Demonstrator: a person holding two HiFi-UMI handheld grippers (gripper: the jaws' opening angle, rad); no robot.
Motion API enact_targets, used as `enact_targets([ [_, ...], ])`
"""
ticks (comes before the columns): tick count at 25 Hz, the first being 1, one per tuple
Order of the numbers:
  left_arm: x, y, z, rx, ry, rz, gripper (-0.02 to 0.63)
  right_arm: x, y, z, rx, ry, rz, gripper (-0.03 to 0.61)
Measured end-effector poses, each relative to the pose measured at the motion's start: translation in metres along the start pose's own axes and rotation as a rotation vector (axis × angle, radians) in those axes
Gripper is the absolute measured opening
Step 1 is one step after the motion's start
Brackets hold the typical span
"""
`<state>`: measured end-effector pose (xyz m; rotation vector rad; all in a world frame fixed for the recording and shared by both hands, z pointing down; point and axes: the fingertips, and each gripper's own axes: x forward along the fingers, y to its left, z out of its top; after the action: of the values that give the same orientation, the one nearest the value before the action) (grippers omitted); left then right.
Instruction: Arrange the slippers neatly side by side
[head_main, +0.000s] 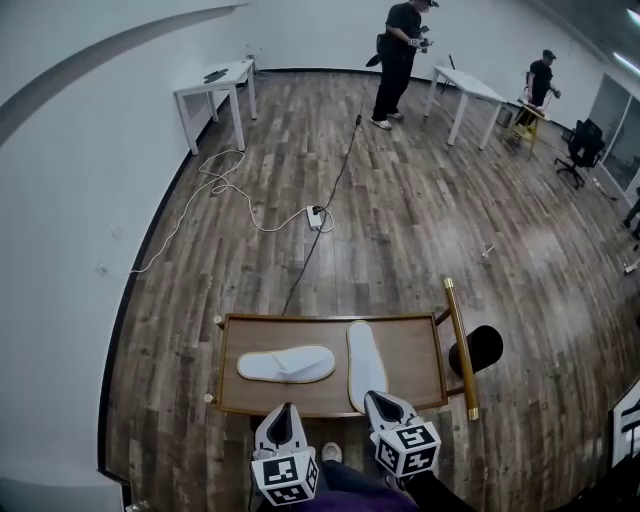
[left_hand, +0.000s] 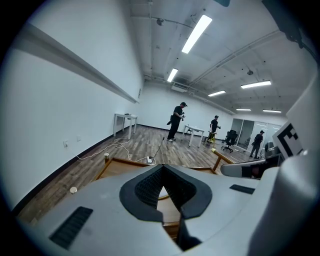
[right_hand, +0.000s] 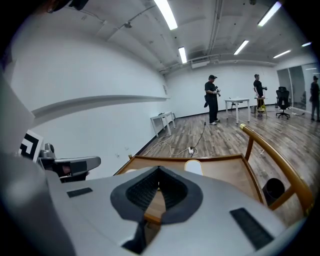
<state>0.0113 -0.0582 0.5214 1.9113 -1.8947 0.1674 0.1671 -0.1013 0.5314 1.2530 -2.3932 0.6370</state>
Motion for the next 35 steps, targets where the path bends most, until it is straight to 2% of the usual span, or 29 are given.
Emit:
enact_targets([
  [5,0.017,0.005,0.013,0.009,0.002,-0.011,0.002,0.014,-0.014,0.005,0.002,0.018,0.018,-0.003],
  [11,0.032,0.027,0.022,0.003,0.002,-0.01,0.001,0.042,-0.002,0.008,-0.025,0.051,0.112,-0.003],
  [15,0.033,0.043,0.02,-0.017,0.013,0.005,0.002,0.068,-0.008,0.008,0.15,0.049,0.126,-0.003],
  [16,0.034,0.048,0.02,-0.02,0.016,0.009,0.002,0.073,-0.015,0.008,0.164,0.054,0.112,-0.002],
  [18,0.035,0.057,0.018,-0.027,0.022,0.016,0.002,0.082,-0.032,0.008,0.119,0.086,0.073,0.015],
  [21,0.035,0.065,0.015,-0.035,0.03,0.024,0.002,0.093,-0.059,0.006,-0.023,0.187,0.054,0.074],
  [23,0.034,0.068,0.013,-0.038,0.032,0.028,0.001,0.1,-0.074,-0.002,-0.147,0.298,0.069,0.091],
  [25,0.034,0.072,0.012,-0.044,0.033,0.036,0.0,0.107,-0.085,-0.018,-0.209,0.433,0.076,0.101],
  [27,0.035,0.076,0.012,-0.051,0.033,0.047,0.001,0.114,-0.093,-0.038,-0.149,0.532,0.058,0.114],
  [31,0.037,0.077,0.017,-0.047,0.024,0.053,0.001,0.122,-0.098,-0.068,0.051,0.589,-0.071,0.117],
  [35,0.036,0.081,0.017,-0.04,0.025,0.062,0.0,0.132,-0.107,-0.088,0.103,0.643,-0.201,0.117],
])
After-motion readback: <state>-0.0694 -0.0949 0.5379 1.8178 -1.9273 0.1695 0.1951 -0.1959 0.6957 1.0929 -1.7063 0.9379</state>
